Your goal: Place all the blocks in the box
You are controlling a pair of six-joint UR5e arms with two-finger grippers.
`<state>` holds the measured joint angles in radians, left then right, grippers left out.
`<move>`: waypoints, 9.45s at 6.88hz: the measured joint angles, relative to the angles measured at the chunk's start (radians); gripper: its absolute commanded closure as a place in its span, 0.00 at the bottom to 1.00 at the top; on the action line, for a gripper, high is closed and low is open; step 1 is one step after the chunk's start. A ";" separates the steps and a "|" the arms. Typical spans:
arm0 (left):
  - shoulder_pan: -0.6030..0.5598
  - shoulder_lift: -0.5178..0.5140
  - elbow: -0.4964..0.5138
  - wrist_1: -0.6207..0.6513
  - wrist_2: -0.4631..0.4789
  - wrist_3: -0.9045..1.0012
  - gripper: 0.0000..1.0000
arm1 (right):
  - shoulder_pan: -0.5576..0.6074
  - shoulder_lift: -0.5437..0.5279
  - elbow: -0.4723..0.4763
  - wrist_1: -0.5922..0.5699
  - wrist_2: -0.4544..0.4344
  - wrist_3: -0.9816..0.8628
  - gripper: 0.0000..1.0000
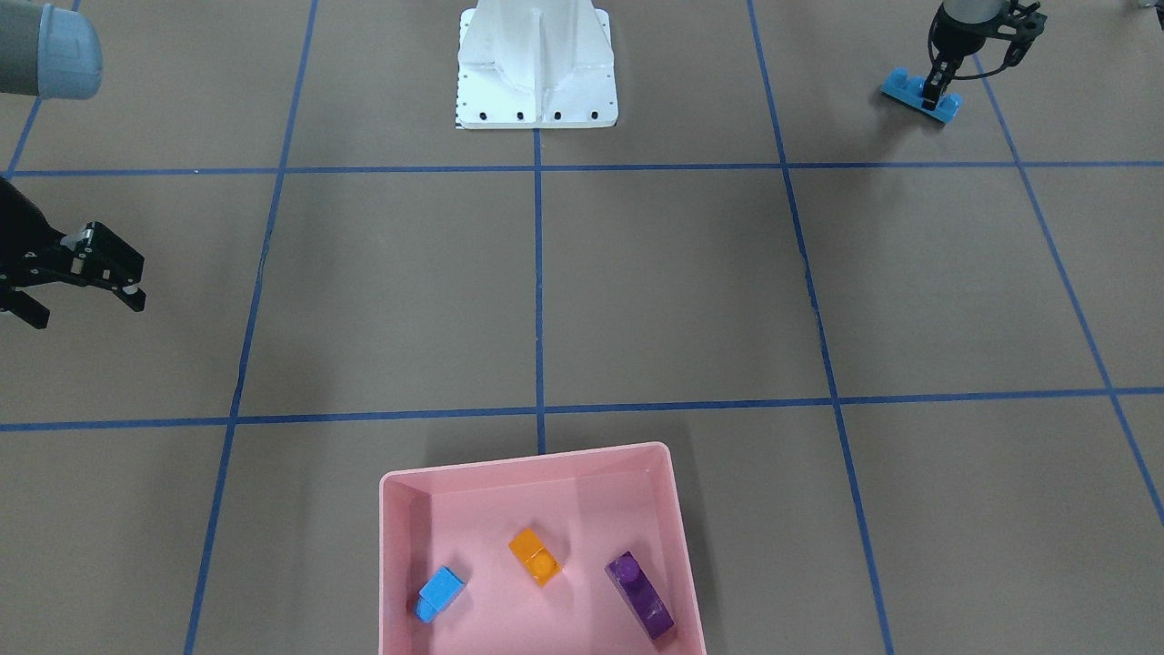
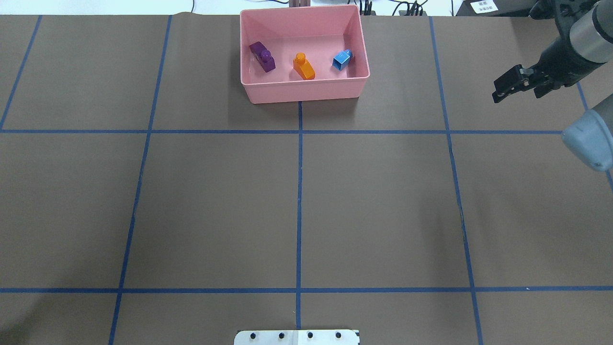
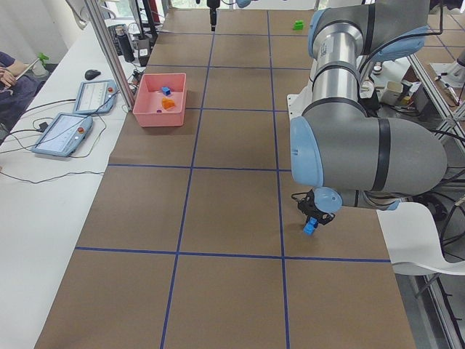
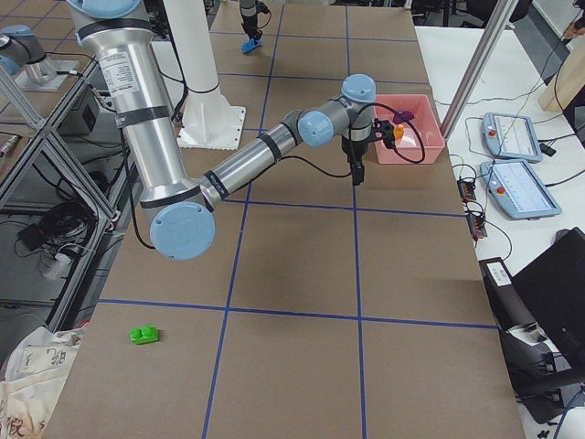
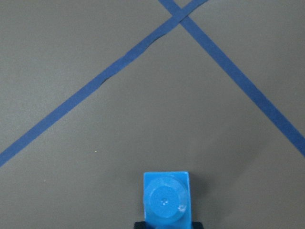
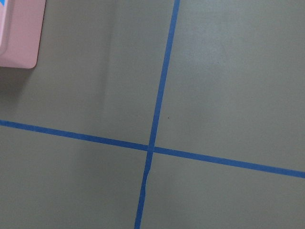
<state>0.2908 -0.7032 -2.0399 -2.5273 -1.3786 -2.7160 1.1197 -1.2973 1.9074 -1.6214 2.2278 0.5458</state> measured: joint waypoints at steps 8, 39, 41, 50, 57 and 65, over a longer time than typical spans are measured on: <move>-0.294 -0.133 -0.283 -0.083 -0.087 0.061 1.00 | 0.024 -0.159 0.020 0.000 -0.010 -0.128 0.00; -0.968 -1.494 0.262 0.507 -0.409 0.390 1.00 | 0.031 -0.937 -0.239 0.095 0.257 -0.917 0.01; -0.977 -1.600 0.391 0.521 -0.322 0.374 1.00 | 0.019 -0.936 -0.249 0.096 0.261 -0.917 0.01; -1.035 -1.908 1.072 0.304 -0.004 0.262 0.00 | -0.001 -0.936 -0.268 0.095 0.267 -0.907 0.39; -1.033 -1.920 1.065 0.313 -0.005 0.292 0.00 | -0.200 -0.920 -0.290 0.365 0.259 -0.521 0.01; -1.015 -1.914 1.011 0.343 -0.005 0.291 0.00 | -0.408 -0.958 -0.389 0.680 0.218 -0.236 0.10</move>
<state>-0.7245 -2.6169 -1.0288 -2.1843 -1.3837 -2.4252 0.7121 -2.2549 1.5187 -0.9412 2.4453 0.3103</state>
